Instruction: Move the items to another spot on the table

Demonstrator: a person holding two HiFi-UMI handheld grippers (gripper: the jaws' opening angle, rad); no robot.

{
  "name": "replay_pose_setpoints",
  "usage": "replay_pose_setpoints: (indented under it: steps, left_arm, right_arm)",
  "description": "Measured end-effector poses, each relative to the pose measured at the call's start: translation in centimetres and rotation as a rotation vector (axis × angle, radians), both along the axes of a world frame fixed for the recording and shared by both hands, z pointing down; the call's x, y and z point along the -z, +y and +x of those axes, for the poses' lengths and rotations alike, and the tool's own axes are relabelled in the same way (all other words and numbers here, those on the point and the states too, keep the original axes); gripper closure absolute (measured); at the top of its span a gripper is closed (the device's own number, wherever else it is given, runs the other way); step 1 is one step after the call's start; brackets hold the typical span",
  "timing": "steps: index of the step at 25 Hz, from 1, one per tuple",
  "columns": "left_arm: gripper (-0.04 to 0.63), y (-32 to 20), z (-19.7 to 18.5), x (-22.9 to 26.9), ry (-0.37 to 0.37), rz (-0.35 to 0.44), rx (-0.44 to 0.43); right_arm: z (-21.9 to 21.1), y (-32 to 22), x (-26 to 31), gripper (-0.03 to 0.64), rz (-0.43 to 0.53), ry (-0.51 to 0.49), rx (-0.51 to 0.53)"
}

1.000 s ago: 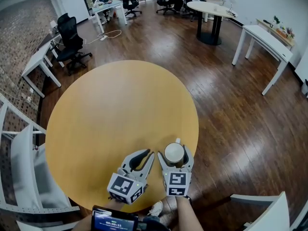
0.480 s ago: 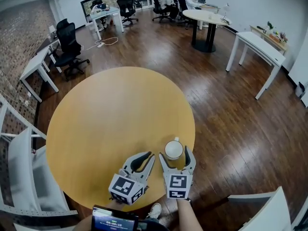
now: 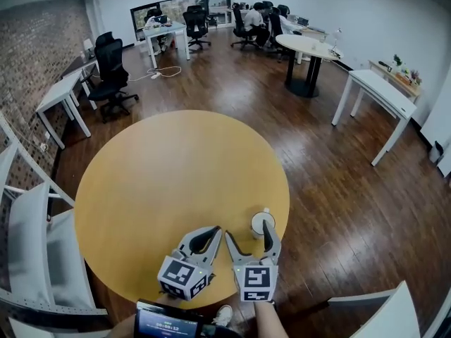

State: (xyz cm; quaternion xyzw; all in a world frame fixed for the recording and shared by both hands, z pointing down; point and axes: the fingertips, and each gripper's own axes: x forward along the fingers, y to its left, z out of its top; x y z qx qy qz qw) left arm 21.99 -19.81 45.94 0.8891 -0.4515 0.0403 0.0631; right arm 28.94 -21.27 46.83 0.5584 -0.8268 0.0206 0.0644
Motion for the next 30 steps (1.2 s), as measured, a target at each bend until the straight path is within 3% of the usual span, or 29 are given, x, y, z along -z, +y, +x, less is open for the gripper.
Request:
replay_pose_setpoints:
  steps: [5, 11, 16, 22, 25, 30]
  left_arm:
    - [0.588, 0.5, -2.7, 1.7, -0.001, 0.022, 0.047]
    - [0.588, 1.8, -9.0, 3.6, -0.012, 0.029, 0.149]
    - [0.588, 3.1, -14.7, 5.1, -0.015, 0.061, 0.236]
    - [0.588, 4.8, -21.8, 7.3, -0.021, 0.093, 0.315]
    - [0.588, 5.4, -24.6, 8.5, 0.003, 0.102, 0.344]
    - [0.588, 5.8, -26.6, 9.4, -0.009, 0.126, 0.341]
  right_arm:
    - [-3.3, 0.7, 3.2, 0.213, 0.035, -0.001, 0.064]
    - [-9.8, 2.2, 6.1, 0.231, 0.075, -0.007, 0.176]
    - [-15.7, 4.1, 8.7, 0.352, 0.119, -0.018, 0.272]
    - [-22.7, 5.6, 12.3, 0.577, 0.191, -0.080, 0.350]
    - [-25.7, 6.2, 13.0, 0.616, 0.188, -0.085, 0.378]
    - [-28.6, 7.3, 13.2, 0.617, 0.170, -0.089, 0.412]
